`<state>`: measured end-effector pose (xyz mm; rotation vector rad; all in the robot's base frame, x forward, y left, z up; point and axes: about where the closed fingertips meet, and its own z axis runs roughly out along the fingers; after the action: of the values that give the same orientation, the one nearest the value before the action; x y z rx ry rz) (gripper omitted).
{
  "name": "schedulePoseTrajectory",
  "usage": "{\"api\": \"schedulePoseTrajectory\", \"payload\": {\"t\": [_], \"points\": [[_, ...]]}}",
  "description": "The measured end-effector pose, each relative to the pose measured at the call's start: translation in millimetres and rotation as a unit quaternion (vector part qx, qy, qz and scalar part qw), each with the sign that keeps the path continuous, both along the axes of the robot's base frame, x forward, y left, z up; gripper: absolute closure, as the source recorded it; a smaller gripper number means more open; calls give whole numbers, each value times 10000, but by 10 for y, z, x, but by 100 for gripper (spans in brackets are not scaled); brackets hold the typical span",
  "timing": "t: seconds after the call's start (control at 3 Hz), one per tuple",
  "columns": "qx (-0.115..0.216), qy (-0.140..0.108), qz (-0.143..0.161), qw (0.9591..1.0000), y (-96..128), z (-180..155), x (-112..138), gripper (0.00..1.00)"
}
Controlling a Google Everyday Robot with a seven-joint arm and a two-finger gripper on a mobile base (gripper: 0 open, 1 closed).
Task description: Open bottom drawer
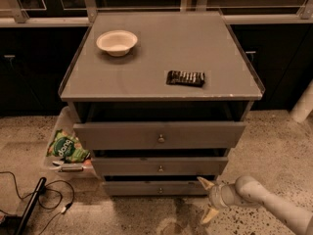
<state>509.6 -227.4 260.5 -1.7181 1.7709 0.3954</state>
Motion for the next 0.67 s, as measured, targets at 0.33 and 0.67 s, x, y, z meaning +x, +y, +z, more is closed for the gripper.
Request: {"api": "schedulePoseTrajectory", "payload": {"t": [0.33, 0.67], "points": [[-44, 54, 149, 9999, 91, -414, 79, 0], [-48, 7, 223, 9997, 135, -713, 171, 0]]}}
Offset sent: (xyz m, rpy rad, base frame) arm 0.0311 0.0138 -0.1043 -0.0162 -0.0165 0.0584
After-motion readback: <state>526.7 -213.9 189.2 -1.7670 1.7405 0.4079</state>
